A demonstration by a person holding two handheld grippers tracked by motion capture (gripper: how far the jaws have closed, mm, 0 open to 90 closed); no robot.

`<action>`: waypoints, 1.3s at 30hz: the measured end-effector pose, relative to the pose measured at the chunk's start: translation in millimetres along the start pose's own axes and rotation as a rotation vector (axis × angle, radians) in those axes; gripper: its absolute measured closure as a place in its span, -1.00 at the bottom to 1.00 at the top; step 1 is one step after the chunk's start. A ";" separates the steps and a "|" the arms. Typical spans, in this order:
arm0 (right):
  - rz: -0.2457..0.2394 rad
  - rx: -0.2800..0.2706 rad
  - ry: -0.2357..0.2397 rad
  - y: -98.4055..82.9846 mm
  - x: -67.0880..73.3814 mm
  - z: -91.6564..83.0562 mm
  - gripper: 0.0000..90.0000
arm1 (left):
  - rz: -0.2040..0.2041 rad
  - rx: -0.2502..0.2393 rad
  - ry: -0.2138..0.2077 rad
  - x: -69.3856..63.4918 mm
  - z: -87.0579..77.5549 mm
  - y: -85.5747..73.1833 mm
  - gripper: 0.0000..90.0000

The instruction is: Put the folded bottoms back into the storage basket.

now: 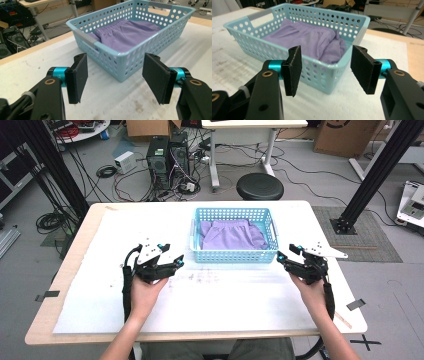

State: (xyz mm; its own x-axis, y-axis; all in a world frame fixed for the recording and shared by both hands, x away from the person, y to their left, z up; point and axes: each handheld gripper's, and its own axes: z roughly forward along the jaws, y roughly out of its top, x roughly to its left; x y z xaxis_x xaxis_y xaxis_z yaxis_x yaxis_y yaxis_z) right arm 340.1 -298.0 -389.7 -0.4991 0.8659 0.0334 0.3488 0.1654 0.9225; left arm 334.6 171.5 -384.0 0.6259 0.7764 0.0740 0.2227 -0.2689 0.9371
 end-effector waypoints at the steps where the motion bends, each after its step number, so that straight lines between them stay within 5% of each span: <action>1: 0.000 0.005 -0.002 -2.1 0.0 -0.1 -0.04 | -0.002 -0.007 0.006 0.9 -2.8 -5.4 -0.18; 11: -0.013 0.010 -0.008 -9.4 1.1 -0.6 -0.05 | -0.031 -0.009 0.020 12.2 -10.6 -18.4 -0.20; 39: -0.015 0.013 -0.011 -13.7 -2.9 0.2 -0.08 | -0.028 0.001 0.035 12.5 -10.2 -20.2 -0.20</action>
State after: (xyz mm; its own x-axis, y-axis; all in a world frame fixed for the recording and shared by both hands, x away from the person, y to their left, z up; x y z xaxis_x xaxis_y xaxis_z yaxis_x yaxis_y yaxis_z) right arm 336.9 -302.7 -402.5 -0.4952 0.8686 0.0152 0.3517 0.1844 0.9178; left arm 330.3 192.5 -398.6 0.5928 0.8031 0.0592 0.2410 -0.2471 0.9385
